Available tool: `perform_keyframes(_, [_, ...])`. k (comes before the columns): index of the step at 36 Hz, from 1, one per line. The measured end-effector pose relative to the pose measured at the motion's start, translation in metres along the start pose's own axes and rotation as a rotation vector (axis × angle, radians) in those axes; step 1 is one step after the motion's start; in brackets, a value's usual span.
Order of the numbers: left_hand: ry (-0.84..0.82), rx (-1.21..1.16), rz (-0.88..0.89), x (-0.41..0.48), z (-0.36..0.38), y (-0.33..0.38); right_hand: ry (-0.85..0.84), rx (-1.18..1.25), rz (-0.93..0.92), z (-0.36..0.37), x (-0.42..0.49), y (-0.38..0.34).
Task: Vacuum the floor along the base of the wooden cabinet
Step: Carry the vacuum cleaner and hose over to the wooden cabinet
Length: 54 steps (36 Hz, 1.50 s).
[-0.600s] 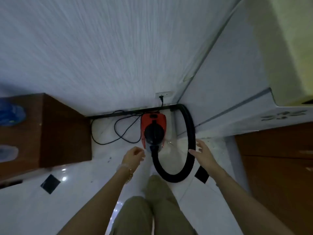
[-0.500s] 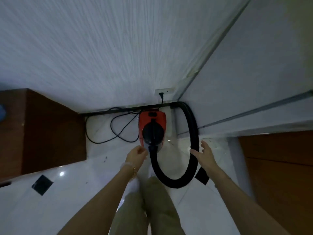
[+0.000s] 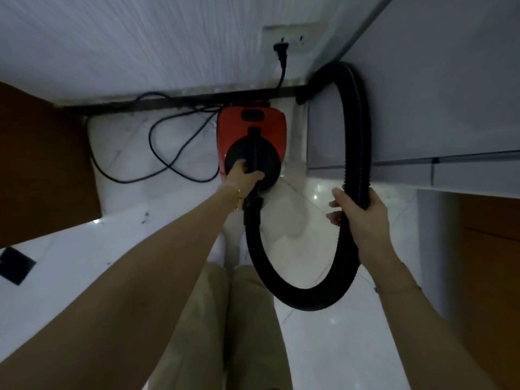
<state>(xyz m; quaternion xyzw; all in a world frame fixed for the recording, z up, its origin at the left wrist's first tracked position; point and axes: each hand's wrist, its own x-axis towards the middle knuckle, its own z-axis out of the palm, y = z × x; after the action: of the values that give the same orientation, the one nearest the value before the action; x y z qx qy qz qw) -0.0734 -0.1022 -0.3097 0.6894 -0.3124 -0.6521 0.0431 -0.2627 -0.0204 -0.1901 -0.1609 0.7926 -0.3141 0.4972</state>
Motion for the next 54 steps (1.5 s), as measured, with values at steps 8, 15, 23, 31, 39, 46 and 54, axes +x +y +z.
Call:
perform_keyframes(8, [0.035, 0.032, -0.012, 0.021, 0.005, -0.001, -0.016, -0.055, 0.069, 0.004, -0.001, 0.012])
perform_keyframes(15, [0.055, 0.199, -0.006, -0.013, -0.014, -0.008, 0.009, -0.007, 0.084, -0.005, -0.038, -0.008])
perform_keyframes(23, [0.022, 0.275, -0.041, -0.133, -0.051, -0.020, -0.081, -0.012, 0.124, -0.021, -0.147, -0.066])
perform_keyframes(31, [0.115, 0.049, -0.040, -0.304, -0.092, -0.036, -0.259, -0.117, 0.047, -0.045, -0.267, -0.129])
perform_keyframes(39, [0.286, -0.163, 0.022, -0.422, -0.127, -0.071, -0.441, -0.280, -0.136, -0.041, -0.360, -0.147])
perform_keyframes(46, [0.436, -0.327, 0.104, -0.502, -0.153, -0.115, -0.568, -0.339, -0.329, -0.029, -0.433, -0.145])
perform_keyframes(54, [0.586, -0.544, 0.125, -0.593, -0.183, -0.190, -0.800, -0.425, -0.404, 0.001, -0.516, -0.137])
